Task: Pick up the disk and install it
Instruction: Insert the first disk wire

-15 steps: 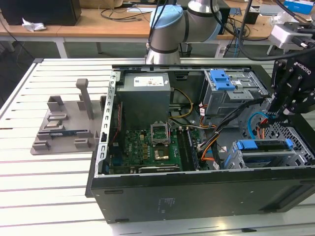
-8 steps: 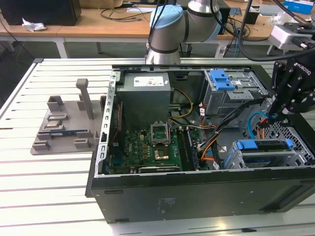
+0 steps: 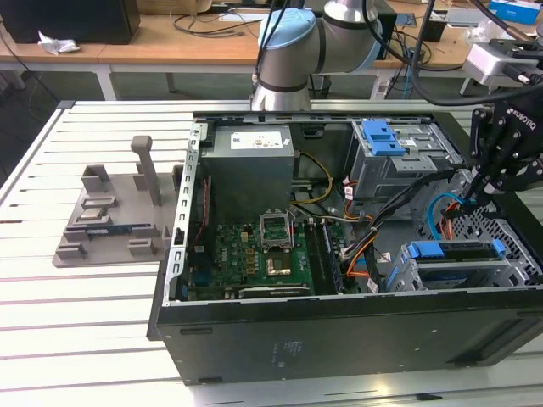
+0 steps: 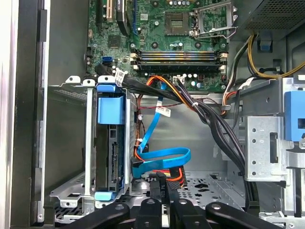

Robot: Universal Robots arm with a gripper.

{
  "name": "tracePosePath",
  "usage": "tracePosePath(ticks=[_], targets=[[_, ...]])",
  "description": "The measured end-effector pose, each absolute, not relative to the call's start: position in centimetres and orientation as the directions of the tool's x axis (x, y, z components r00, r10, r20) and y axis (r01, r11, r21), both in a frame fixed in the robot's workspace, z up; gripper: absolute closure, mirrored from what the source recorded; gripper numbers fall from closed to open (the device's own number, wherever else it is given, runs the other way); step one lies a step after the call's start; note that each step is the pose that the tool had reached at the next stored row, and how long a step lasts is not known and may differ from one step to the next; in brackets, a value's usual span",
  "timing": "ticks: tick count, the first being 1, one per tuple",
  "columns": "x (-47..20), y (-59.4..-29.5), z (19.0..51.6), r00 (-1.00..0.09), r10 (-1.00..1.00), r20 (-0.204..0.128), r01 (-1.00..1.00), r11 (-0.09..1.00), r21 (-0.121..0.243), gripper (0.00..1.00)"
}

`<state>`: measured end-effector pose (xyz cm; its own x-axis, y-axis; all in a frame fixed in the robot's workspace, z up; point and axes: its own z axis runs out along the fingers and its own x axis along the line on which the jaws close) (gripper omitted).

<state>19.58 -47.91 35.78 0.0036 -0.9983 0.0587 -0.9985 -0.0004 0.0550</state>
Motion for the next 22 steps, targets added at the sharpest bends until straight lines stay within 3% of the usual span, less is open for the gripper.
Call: tracePosePath(ticks=[10, 22], targets=[[18.9, -52.0, 35.3, 0.005, -0.999, 0.053, -0.998, -0.002, 0.055, 0.84], [18.7, -52.6, 34.4, 0.005, -0.999, 0.053, -0.998, -0.002, 0.055, 0.84]])
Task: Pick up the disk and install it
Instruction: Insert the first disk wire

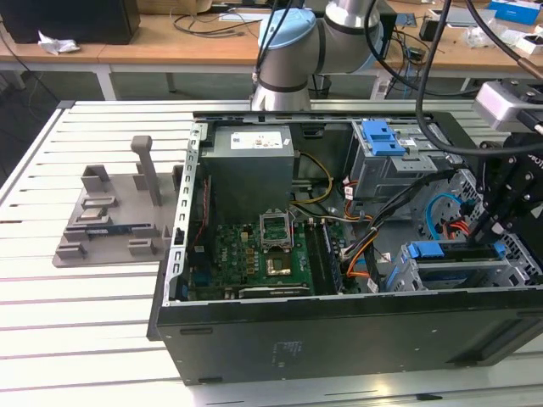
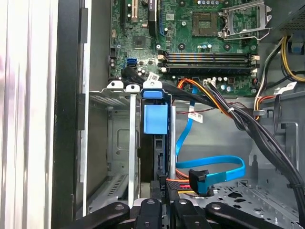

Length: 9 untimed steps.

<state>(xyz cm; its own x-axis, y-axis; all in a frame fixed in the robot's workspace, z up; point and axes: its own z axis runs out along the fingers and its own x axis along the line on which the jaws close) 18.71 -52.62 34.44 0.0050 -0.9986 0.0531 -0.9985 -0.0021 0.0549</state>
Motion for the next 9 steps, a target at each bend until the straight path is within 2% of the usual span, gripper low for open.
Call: tracePosePath(ticks=[9], targets=[[18.66, -52.73, 34.15, 0.005, -0.999, 0.046, -0.998, -0.002, 0.055, 0.84]])
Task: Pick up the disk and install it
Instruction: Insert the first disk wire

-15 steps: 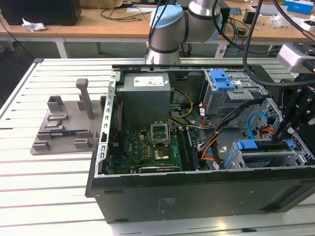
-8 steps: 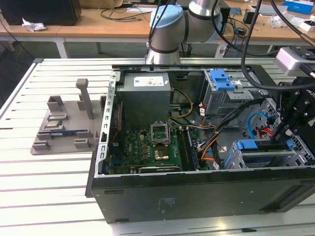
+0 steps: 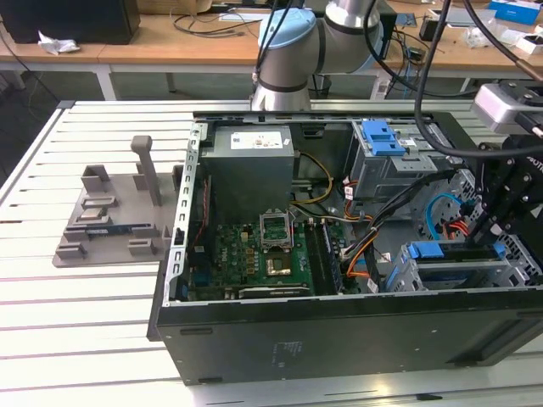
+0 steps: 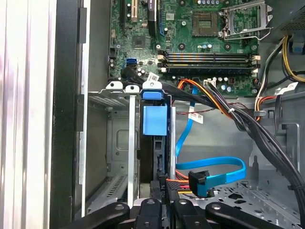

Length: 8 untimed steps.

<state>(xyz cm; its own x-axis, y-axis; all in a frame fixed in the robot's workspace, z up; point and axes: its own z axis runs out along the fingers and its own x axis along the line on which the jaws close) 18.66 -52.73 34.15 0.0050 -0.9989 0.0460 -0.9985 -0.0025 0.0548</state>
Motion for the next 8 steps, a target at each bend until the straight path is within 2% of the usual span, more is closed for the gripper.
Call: tracePosePath(ticks=[8], targets=[[18.66, -53.37, 34.24, 0.005, -0.999, 0.032, -0.999, -0.003, 0.054, 0.84]])
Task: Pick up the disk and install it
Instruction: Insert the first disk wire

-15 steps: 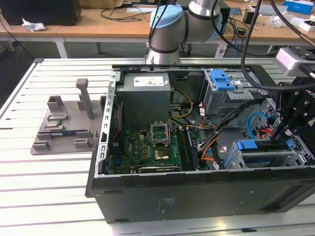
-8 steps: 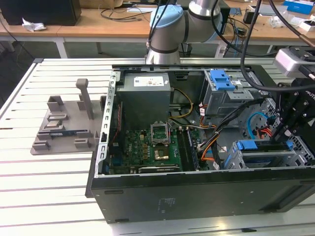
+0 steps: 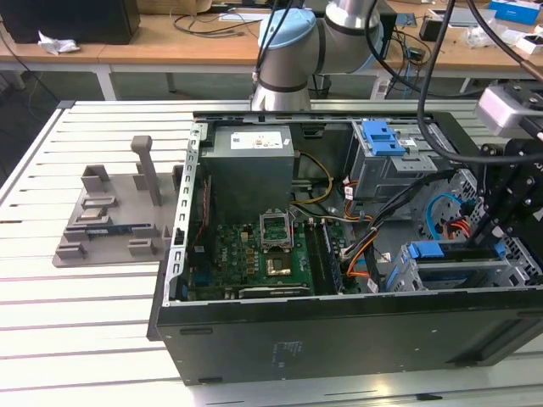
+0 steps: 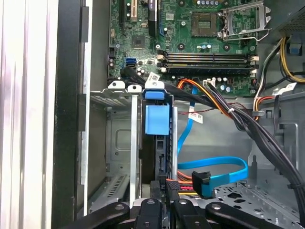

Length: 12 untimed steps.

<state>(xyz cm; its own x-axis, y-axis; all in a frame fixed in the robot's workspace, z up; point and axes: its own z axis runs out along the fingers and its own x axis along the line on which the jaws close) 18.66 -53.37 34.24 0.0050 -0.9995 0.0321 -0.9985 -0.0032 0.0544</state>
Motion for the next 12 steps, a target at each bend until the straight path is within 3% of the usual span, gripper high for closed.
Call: tracePosePath(ticks=[12], targets=[[18.66, -52.92, 33.74, 0.005, -0.999, 0.032, -0.999, -0.003, 0.054, 0.84]])
